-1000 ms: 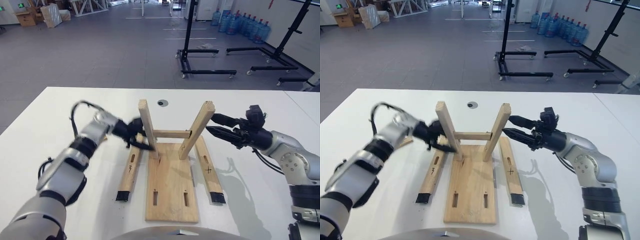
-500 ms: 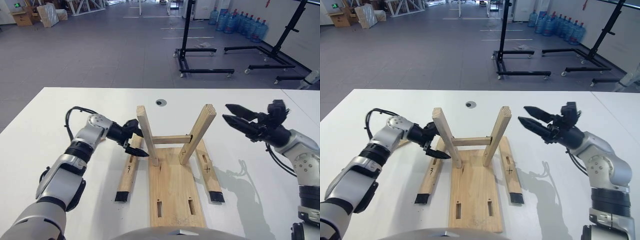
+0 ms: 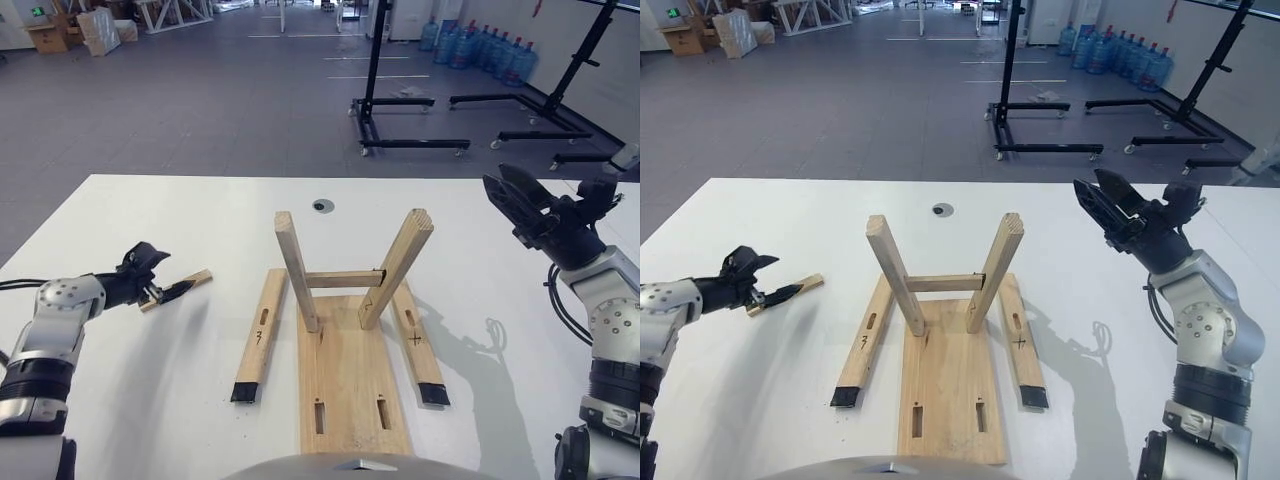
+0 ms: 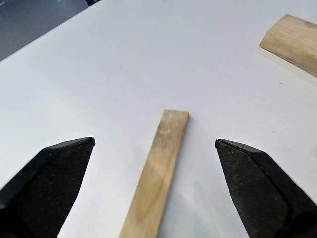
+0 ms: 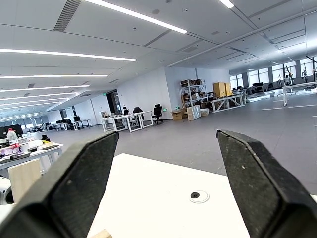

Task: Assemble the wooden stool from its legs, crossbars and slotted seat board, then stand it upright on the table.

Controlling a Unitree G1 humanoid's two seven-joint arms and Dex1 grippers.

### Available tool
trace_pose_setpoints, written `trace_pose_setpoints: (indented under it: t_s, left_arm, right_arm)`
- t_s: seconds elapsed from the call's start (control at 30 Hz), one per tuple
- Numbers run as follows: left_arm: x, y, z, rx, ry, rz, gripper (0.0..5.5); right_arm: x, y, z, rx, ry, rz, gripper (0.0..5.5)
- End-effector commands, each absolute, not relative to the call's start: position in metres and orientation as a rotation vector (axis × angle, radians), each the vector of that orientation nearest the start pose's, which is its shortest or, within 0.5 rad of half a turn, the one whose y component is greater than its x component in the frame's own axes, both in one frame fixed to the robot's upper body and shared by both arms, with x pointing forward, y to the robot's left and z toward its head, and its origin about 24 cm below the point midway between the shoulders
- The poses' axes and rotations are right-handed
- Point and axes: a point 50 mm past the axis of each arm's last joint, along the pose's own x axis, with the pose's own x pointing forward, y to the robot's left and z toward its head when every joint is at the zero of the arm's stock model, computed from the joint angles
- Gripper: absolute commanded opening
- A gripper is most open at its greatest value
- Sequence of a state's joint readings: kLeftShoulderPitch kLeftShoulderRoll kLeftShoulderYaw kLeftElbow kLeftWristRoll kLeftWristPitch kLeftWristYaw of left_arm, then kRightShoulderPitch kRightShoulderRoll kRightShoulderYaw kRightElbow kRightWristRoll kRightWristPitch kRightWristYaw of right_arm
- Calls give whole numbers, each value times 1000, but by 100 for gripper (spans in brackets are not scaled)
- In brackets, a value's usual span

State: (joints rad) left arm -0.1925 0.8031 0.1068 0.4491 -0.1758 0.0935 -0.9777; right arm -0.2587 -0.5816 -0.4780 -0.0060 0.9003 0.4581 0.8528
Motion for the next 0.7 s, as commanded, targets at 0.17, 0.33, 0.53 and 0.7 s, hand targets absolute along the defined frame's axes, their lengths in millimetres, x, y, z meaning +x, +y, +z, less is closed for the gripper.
trace_pose_setpoints:
  t_s: [0.17, 0.33, 0.53, 0.7]
  left_arm:
    - [244, 350, 67, 298, 575, -576, 446]
    - [253, 355, 68, 342, 553, -551, 446]
    - [254, 347, 56, 293, 629, -636, 446]
    - [240, 346, 37, 259, 749, -699, 399]
  right_arm:
    - [268, -274, 177, 333, -241, 733, 366]
    - [271, -268, 173, 344, -227, 756, 366]
    - [272, -262, 167, 352, -204, 784, 366]
    - [272, -257, 168, 336, -186, 812, 366]
